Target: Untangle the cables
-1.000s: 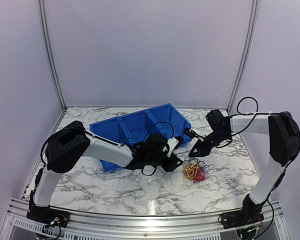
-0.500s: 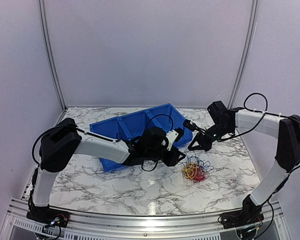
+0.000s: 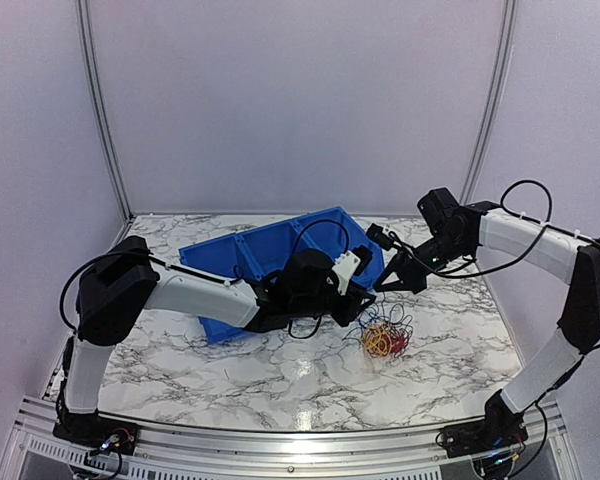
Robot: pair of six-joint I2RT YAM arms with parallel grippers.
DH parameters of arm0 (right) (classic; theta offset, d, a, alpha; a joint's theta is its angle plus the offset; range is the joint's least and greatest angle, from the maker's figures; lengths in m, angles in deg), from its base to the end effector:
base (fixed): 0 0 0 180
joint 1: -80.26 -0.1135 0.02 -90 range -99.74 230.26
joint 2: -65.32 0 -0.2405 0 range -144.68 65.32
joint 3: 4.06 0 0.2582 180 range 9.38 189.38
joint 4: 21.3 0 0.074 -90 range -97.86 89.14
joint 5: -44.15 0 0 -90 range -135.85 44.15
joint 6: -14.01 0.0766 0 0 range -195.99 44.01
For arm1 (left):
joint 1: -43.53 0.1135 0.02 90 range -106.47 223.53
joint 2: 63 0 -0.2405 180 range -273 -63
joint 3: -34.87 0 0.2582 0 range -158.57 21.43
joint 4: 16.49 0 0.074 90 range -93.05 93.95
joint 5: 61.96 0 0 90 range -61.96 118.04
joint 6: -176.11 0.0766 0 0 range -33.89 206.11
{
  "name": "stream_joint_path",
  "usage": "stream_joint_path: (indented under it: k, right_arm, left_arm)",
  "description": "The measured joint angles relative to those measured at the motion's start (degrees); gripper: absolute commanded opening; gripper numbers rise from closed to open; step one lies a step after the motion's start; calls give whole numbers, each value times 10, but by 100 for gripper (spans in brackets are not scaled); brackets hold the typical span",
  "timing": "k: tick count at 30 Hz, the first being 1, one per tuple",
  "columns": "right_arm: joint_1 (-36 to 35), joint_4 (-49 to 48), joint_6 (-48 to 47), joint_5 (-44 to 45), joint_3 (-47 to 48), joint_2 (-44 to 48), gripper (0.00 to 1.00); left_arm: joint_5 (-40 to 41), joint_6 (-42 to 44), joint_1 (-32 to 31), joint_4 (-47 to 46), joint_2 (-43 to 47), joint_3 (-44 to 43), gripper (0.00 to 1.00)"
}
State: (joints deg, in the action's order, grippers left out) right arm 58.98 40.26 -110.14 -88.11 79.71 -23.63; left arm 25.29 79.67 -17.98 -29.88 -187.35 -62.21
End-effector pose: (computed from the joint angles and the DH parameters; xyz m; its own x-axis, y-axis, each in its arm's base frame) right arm 0.2835 0.1657 0.2106 -0.4188 -0.6090 -0.6736 -0.9077 0.3038 0.2896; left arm 0.2502 -0.4687 0.1576 -0.2147 0.1607 -0.9634 0.8816 0.4564 -0.1203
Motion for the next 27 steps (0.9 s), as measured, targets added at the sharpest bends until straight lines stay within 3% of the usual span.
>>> stream_joint_path:
  k: [2,4,5,7,11,15,18,22,27]
  right_arm:
    - [0,4,-2,-8,0,1,2]
    - [0,1,-3,-11,-4,5,15]
    - [0,-7,-4,-11,-9,10,30]
    - [0,-22,-2,-7,-27,23,50]
    - [-1,-72,1,26,-84,44,62]
    - [-1,-117,3,56,-130,38,61]
    - [-3,-158,14,77,-150,13,50]
    - [-5,-212,30,99,-178,-16,27]
    - [-7,-249,37,115,-192,-54,23]
  left_arm:
    - [9,3,0,-10,0,-1,0]
    - [19,5,0,-19,-1,-2,0]
    - [23,5,0,-24,-1,-2,0]
    - [32,4,-1,-34,-1,-2,0]
    - [49,-5,-1,-56,1,10,0]
    - [70,-22,-1,-70,13,51,0]
    - [84,-38,-1,-76,22,74,0]
    - [99,-62,-1,-89,39,105,0]
    - [114,-80,-1,-99,82,153,0]
